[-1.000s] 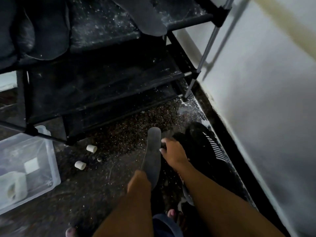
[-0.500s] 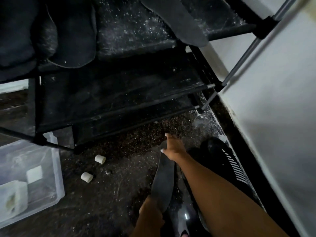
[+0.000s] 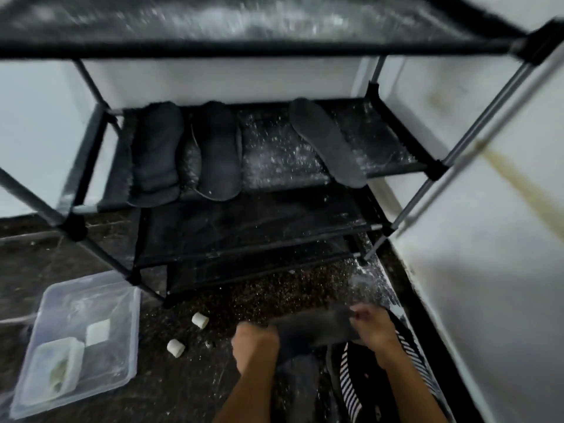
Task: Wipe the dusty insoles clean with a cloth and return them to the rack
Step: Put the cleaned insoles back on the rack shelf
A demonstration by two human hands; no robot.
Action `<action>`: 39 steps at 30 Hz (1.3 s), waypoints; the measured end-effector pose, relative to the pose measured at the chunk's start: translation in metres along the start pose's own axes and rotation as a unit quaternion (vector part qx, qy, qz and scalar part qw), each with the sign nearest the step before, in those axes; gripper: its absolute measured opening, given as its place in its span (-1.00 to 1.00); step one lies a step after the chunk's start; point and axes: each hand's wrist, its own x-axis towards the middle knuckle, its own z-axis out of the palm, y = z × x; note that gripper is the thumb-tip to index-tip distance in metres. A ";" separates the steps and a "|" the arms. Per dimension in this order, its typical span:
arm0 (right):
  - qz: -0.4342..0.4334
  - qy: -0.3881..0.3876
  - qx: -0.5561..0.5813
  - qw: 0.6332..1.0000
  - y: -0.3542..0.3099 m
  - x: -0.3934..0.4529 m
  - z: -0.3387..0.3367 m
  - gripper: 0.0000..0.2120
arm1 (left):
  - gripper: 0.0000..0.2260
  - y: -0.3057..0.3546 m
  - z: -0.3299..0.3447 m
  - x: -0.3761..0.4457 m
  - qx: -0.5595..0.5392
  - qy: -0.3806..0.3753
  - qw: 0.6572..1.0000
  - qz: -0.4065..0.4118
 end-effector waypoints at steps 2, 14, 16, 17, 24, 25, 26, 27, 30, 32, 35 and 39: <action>0.045 -0.018 0.163 0.985 0.000 -0.023 -0.020 -0.73 | -0.65 0.024 -0.029 -0.011 0.027 -0.012 0.997 0.071; 0.009 -0.170 0.495 0.852 -0.080 -0.128 -0.078 -0.80 | -0.76 0.113 -0.174 -0.110 -0.332 -0.111 0.878 0.327; -0.007 -0.181 0.514 0.839 -0.103 -0.136 -0.080 -0.80 | -0.75 0.124 -0.177 -0.121 -0.367 -0.131 0.858 0.334; -0.017 -0.181 0.527 0.830 -0.116 -0.137 -0.078 -0.80 | -0.67 0.130 -0.176 -0.124 -0.367 -0.131 0.858 0.334; -0.055 -0.095 0.542 0.833 -0.206 -0.128 -0.044 -0.82 | -0.79 0.167 -0.158 -0.102 -0.309 -0.130 0.891 0.307; -0.046 -0.071 0.536 0.840 -0.215 -0.122 -0.037 -0.83 | -0.92 0.169 -0.156 -0.100 -0.295 -0.123 0.897 0.305; -0.034 -0.052 0.532 0.845 -0.222 -0.116 -0.031 -0.82 | -0.97 0.172 -0.153 -0.097 -0.284 -0.115 0.902 0.305; -0.023 -0.039 0.528 0.848 -0.227 -0.109 -0.024 -0.80 | -0.91 0.175 -0.151 -0.091 -0.269 -0.110 0.907 0.305; -0.001 -0.002 0.516 0.857 -0.237 -0.092 -0.008 -0.76 | -0.73 0.182 -0.141 -0.077 -0.241 -0.093 0.913 0.315; 0.006 0.018 0.515 0.857 -0.240 -0.085 -0.002 -0.75 | -0.70 0.186 -0.138 -0.072 -0.221 -0.068 0.918 0.321; 0.000 0.023 0.513 0.858 -0.243 -0.079 0.001 -0.70 | -0.74 0.191 -0.137 -0.068 -0.194 -0.061 0.920 0.337; -0.003 0.016 0.514 0.858 -0.244 -0.077 0.000 -0.62 | -0.77 0.196 -0.137 -0.065 -0.170 -0.050 0.916 0.359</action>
